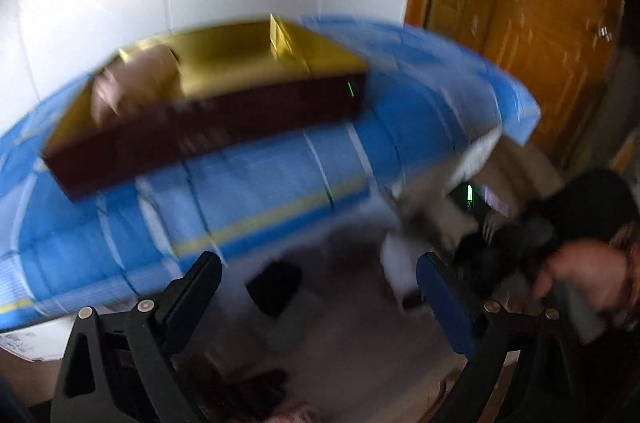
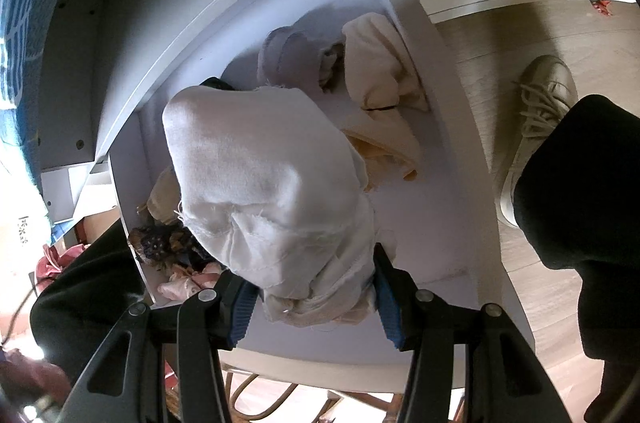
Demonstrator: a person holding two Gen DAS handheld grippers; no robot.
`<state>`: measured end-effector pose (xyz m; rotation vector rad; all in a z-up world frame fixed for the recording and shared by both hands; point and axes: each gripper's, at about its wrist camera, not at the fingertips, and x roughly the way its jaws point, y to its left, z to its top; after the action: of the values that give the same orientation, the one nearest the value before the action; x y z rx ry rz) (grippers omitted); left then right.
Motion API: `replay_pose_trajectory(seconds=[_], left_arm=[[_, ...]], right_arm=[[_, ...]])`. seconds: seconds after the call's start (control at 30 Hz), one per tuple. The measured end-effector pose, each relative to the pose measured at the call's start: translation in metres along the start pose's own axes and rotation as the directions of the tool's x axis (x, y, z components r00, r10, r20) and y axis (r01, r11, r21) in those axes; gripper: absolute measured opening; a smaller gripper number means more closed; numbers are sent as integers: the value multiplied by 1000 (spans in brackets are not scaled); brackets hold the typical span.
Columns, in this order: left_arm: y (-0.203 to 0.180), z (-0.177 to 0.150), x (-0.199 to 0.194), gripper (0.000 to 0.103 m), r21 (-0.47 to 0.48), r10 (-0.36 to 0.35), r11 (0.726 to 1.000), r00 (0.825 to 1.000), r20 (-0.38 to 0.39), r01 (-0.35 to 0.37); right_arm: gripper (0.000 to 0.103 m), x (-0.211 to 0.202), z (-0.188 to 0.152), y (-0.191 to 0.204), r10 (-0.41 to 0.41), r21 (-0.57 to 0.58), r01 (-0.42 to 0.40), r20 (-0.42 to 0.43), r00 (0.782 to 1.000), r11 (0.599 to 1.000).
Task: Organize soft objects
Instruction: 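Open the left tool to release the beige roll, return to the shelf, then lift the white cloth with the right tool toward the gold box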
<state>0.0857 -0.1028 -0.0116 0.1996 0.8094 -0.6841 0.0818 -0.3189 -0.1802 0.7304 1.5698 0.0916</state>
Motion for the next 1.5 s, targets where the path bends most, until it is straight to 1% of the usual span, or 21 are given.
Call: replay_pose_trajectory(seconds=[0.07,0.13,0.17,0.23,0.27,0.33,0.47,0.5,0.6,0.63,0.67,0.77,0.83,1.0,1.13,1.27,1.4,1.5], left_arm=[[-8,-9,17,99,30,-3,1000,997,-73,5],[-12,-17,34,99,44,-9,999,990,-139,16],[-14,-21,40,99,46,-11,999,987,-159,19],[-16,-28,59,99,49,-9,999,974,-226,20],[-15,-32,63,99,43,-8,999,970,-245,19],[-13,-39,81,99,35,10,999,954,-301,1],[-6,-51,102,99,26,50,999,928,-369,-44],[-3,-54,107,99,24,61,998,919,-390,-56],[5,-64,120,99,31,98,995,898,-429,-94],[7,-68,126,99,34,109,994,887,-449,-105],[10,-70,128,99,35,118,993,880,-460,-115],[17,-78,138,99,32,136,990,859,-494,-138],[21,-81,141,99,25,144,988,849,-509,-152],[30,-86,145,99,8,157,984,830,-535,-181],[41,-87,145,99,-76,110,981,833,-542,-179],[51,-87,147,99,-116,102,974,829,-550,-197],[56,-89,147,99,-165,74,966,827,-558,-198],[59,-90,149,99,-172,82,961,820,-566,-215]], right_arm=[[52,-2,0,-1,-1,3,1,1,1000,1000],[52,-3,0,-2,0,2,0,1,1000,1000],[52,-2,0,-1,0,2,0,1,1000,1000],[52,-1,-1,1,-1,0,1,3,1000,1000],[52,-1,-2,2,-4,-3,4,4,1000,1000],[52,-2,-3,2,-14,-8,14,9,1000,1000],[52,-3,-4,2,-29,-8,29,17,999,1000],[52,-3,-4,2,-30,-7,30,18,999,1000],[52,-5,-4,1,-39,-8,39,24,999,999],[52,-6,-4,2,-44,-12,44,29,999,999],[52,-7,-5,2,-46,-16,47,34,998,999],[52,-15,-8,4,-34,-19,35,58,998,999],[52,-23,-11,4,-20,-16,21,74,997,1000],[52,-47,-23,7,19,-21,-16,111,994,1000],[52,-67,-33,12,35,-41,-30,140,990,999],[52,-93,-39,17,46,-53,-37,179,983,998],[52,-123,-38,26,65,-67,-51,222,973,996],[52,-145,-35,38,78,-84,-58,255,964,995]])
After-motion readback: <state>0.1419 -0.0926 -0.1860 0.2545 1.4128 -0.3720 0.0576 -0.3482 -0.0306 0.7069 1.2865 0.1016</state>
